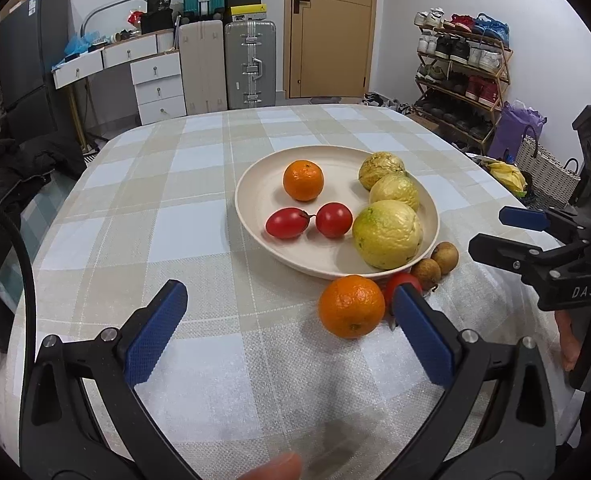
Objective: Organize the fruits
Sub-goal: 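Move both open tools toward the remaining fruits beside the plate, then grasp a small brown round fruit with the right tool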
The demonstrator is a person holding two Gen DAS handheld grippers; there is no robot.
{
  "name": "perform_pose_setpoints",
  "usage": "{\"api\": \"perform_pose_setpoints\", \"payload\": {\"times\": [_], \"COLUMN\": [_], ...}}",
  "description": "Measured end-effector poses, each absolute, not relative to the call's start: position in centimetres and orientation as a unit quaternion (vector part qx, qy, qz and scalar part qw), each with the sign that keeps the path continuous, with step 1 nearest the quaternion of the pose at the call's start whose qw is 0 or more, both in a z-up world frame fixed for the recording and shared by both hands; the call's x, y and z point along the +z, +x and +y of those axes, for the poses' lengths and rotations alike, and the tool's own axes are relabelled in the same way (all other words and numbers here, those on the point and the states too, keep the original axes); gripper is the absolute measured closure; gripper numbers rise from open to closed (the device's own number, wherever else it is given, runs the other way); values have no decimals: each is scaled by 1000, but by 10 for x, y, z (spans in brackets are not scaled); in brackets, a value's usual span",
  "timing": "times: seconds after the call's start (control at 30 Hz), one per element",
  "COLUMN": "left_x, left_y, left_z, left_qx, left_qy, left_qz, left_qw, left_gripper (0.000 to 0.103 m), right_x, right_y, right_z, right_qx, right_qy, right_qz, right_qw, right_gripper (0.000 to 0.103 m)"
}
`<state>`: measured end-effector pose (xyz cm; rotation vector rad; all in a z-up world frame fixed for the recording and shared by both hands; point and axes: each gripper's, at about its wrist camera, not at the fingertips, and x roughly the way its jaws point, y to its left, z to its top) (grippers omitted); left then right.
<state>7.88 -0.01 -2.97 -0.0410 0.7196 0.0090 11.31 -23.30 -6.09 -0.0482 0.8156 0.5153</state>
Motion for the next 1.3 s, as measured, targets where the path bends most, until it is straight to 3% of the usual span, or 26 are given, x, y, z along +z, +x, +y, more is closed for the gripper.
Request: {"api": "perform_pose_setpoints", "payload": {"times": [0.83, 1.3], "left_x": [-51, -54], "left_y": [94, 96], "left_z": [-1, -2], "left_qx": [-1, 0], "left_qy": [-12, -10], "left_qz": [395, 402], "left_qw": [919, 915], "left_gripper": [1, 1], "right_x": [-98, -97], "right_y": [134, 136], "right_z": [-217, -208], "right_qx": [195, 195], "right_qy": [-98, -102], "right_qz": [461, 461], "right_qw": [860, 859], "right_gripper": [0, 0]}}
